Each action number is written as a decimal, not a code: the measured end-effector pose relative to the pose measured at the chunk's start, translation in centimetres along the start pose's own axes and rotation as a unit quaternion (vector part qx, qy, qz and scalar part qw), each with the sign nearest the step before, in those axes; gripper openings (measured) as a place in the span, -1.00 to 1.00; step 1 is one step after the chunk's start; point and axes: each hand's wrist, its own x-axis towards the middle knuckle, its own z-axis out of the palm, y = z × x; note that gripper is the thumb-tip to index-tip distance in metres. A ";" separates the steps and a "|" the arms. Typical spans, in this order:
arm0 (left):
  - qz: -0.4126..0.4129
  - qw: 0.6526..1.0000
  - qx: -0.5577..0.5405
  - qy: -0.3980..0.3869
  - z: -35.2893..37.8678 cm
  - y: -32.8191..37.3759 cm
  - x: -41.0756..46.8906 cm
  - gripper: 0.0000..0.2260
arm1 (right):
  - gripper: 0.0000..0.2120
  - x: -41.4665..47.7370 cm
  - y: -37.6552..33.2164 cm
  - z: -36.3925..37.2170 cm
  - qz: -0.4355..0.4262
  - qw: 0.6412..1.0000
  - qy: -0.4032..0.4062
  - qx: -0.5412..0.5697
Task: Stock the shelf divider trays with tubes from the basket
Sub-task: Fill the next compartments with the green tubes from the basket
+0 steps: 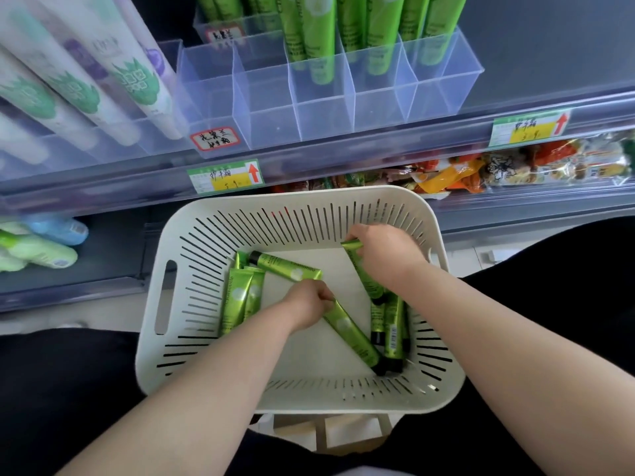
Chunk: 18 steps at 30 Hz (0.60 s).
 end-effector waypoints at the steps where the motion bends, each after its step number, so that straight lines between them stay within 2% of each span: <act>1: 0.012 1.000 -0.010 0.001 0.0 -0.1 -0.5 -0.90 | -0.62 -0.2 0.0 -0.1 -0.004 1.000 0.000 -0.005; 3: 0.058 0.998 -0.003 0.024 -0.5 -0.2 -1.7 -0.89 | -0.64 -0.7 -0.3 -0.4 -0.021 0.999 0.014 -0.024; 5: 0.109 0.989 0.053 0.083 -1.7 0.0 -3.0 -0.88 | -0.66 -1.3 -0.7 -0.8 -0.045 0.997 0.038 -0.043; 10: 0.199 0.941 0.157 0.224 -6.2 1.8 -7.1 -0.91 | -0.64 -2.8 -2.3 -2.6 -0.107 0.983 0.131 -0.068; 18: 0.252 0.886 0.109 0.374 -12.8 6.9 -13.2 -0.92 | -0.63 -5.3 -5.6 -9.0 -0.148 0.956 0.247 -0.060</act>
